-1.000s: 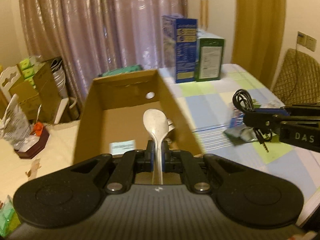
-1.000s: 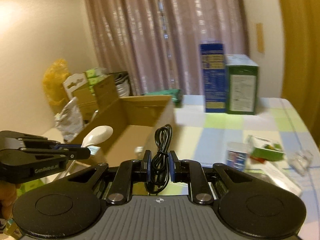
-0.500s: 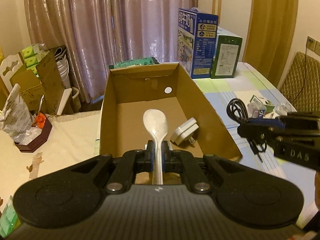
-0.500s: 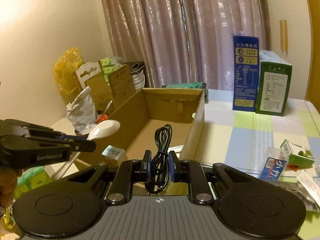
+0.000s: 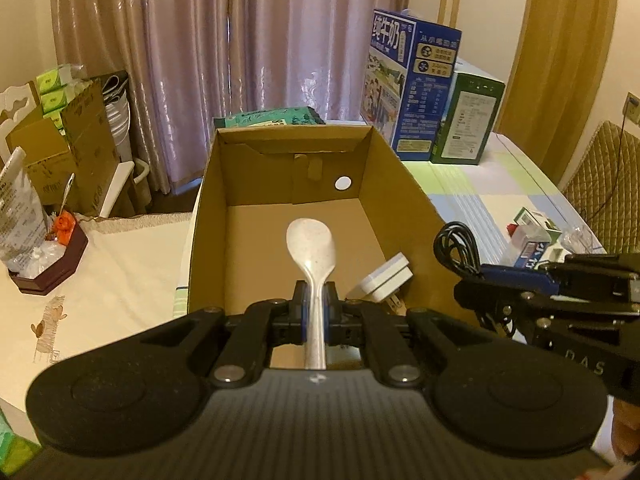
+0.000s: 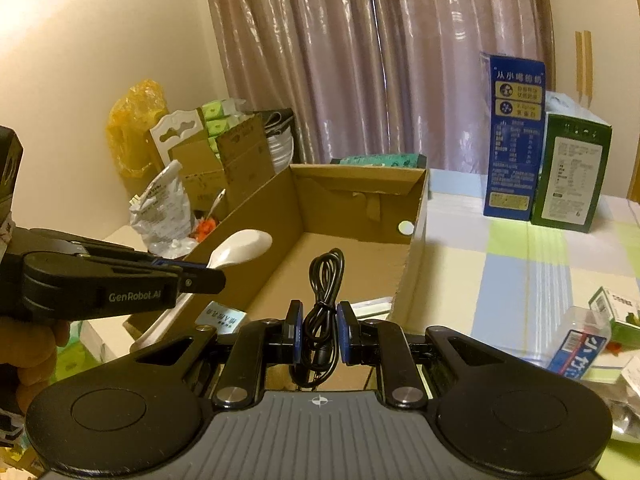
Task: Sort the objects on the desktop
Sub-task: 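Open both tools to drop the spoon and cable into the box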
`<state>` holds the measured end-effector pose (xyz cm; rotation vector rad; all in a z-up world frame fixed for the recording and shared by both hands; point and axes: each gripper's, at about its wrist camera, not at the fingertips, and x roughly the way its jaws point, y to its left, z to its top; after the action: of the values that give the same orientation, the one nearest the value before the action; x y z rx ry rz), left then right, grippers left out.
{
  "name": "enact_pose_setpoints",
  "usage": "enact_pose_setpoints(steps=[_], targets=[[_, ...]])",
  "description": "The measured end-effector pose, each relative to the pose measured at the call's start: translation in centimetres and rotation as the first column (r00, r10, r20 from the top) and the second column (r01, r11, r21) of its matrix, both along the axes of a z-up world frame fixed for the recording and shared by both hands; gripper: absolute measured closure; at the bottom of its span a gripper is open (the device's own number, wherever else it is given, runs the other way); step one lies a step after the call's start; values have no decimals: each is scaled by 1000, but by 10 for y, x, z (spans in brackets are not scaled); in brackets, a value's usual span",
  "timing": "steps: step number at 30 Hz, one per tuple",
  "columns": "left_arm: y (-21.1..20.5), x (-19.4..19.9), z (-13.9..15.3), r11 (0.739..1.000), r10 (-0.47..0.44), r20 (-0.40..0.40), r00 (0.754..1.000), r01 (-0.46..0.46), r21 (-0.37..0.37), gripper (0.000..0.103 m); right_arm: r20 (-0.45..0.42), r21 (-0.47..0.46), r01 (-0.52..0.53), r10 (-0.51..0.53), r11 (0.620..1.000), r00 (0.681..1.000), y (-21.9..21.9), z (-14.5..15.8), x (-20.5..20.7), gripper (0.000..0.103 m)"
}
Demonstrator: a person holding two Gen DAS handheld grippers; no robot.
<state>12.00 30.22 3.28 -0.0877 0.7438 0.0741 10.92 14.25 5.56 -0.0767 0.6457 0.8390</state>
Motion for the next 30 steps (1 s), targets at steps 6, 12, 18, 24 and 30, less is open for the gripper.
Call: enact_pose_setpoints(steps=[6, 12, 18, 24, 30], targets=[[8, 13, -8, 1000, 18, 4, 1000, -18, -21, 99, -14, -9, 0, 0, 1000, 1000, 9, -9, 11, 89], [15, 16, -10, 998, 52, 25, 998, -51, -24, 86, -15, 4, 9, -8, 1000, 1000, 15, -15, 21, 84], [18, 6, -5, 997, 76, 34, 997, -75, -22, 85, -13, 29, 32, -32, 999, 999, 1, -12, 25, 49], [3, -11, 10, 997, 77, 60, 995, -78, 11, 78, -29, 51, 73, -72, 996, 997, -32, -7, 21, 49], [-21, -27, 32, 997, 66, 109, 992, -69, 27, 52, -45, 68, 143, -140, 987, 989, -81, 0, 12, 37]])
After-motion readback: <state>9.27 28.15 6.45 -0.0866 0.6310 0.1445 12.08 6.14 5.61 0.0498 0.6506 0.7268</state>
